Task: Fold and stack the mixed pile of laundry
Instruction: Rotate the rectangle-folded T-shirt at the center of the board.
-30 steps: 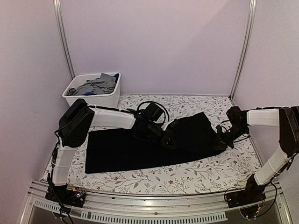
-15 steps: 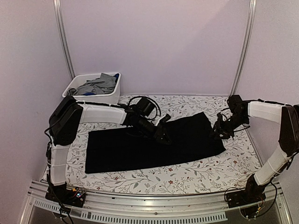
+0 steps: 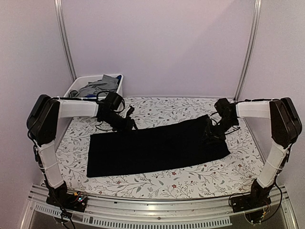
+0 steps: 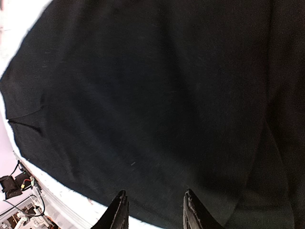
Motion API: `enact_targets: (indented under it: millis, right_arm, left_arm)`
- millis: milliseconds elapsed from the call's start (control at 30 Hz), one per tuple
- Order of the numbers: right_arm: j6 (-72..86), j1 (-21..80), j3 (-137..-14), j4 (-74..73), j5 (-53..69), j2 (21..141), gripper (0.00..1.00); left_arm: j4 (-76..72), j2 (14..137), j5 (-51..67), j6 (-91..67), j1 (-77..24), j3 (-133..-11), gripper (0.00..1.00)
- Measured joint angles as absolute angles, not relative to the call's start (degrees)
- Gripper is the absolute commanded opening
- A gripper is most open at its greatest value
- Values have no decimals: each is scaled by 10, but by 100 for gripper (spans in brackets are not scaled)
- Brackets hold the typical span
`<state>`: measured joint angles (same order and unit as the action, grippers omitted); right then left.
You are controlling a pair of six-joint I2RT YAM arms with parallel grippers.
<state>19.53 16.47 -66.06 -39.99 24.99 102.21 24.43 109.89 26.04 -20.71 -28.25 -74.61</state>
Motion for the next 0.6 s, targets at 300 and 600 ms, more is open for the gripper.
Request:
enact_targets:
  millis: [300,600]
  right_arm:
    - [176,123,-751,-418,241,1142,32]
    - [115,110,-1221,-517,170,1419,33]
  left_arm:
    - [258,1083,218,-206,-260,-679,50]
    - [265,998,181,-199,-252,-645,49]
